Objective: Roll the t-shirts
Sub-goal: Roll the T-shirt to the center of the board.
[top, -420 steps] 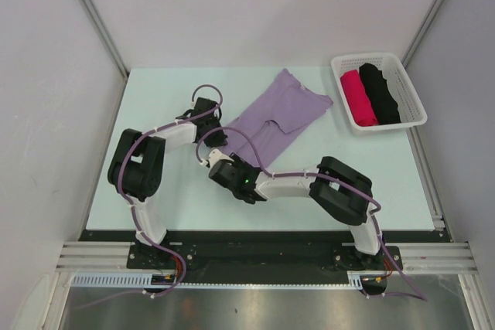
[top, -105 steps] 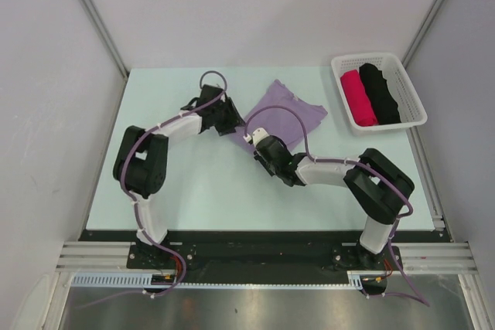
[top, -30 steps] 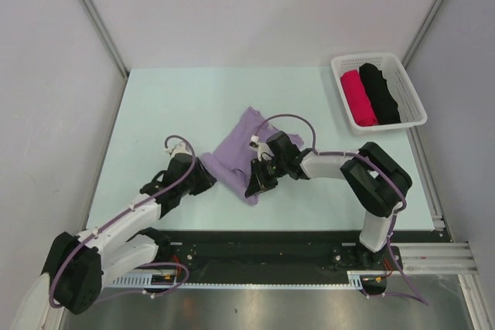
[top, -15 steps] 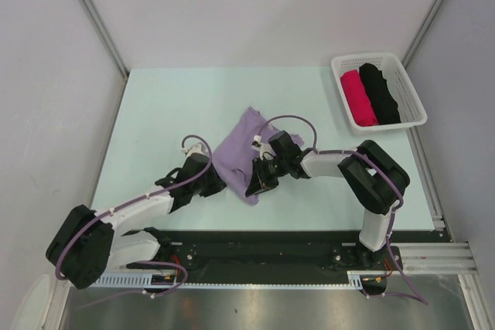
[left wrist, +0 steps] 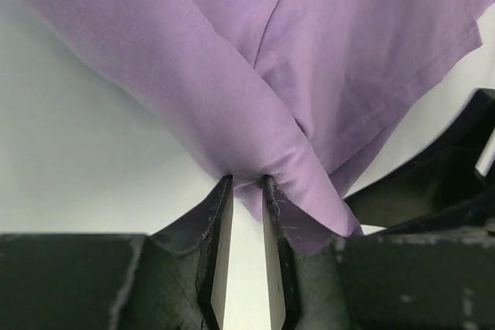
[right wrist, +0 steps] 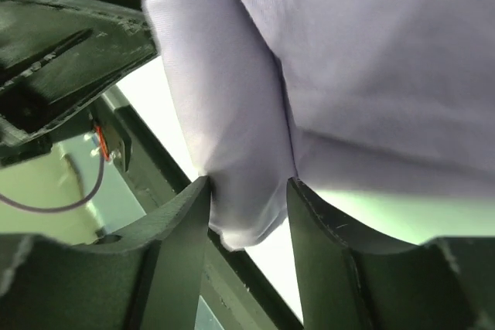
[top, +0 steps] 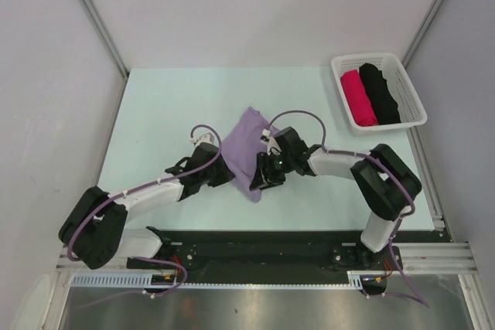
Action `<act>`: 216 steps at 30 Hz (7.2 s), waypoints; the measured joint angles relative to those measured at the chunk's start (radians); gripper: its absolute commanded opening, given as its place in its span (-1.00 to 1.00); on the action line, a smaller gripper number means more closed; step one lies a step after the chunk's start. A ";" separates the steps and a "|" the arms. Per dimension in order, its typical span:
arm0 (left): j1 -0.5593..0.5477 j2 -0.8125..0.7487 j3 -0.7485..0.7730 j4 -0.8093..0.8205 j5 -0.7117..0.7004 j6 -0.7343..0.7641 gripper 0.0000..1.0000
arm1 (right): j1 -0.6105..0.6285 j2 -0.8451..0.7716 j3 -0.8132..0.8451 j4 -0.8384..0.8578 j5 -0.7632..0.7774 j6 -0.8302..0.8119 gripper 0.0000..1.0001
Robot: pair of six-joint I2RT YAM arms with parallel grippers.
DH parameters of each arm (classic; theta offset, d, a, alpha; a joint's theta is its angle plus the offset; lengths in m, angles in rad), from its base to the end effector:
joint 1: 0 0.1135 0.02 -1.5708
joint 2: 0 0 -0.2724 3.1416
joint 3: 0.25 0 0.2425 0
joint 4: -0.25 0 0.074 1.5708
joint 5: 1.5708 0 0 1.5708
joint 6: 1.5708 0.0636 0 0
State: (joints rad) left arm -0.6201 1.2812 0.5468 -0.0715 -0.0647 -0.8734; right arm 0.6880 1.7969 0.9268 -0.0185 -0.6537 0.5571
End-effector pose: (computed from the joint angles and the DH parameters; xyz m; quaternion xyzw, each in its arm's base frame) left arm 0.2075 -0.1431 0.1625 -0.1291 0.9183 -0.2313 0.2941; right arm 0.2512 0.2565 0.1414 -0.1655 0.8836 0.4305 0.0810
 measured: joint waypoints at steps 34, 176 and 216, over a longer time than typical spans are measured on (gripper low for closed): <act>-0.005 0.367 0.359 -0.047 0.070 0.020 -0.46 | 0.488 -0.132 0.014 -0.156 1.130 -0.490 0.30; 0.181 0.307 0.327 0.198 0.227 -0.018 -0.13 | 0.092 -0.077 0.136 -0.180 0.353 -0.392 -0.51; 0.226 0.426 0.477 0.097 0.261 -0.008 0.22 | 0.246 0.019 0.136 -0.067 0.928 -0.589 -0.58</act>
State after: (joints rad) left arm -0.3939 1.7069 1.0241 0.0254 0.1967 -0.8818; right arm 0.9337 1.8156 1.0630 -0.0856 0.2745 -0.0319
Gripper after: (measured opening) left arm 0.604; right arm 0.305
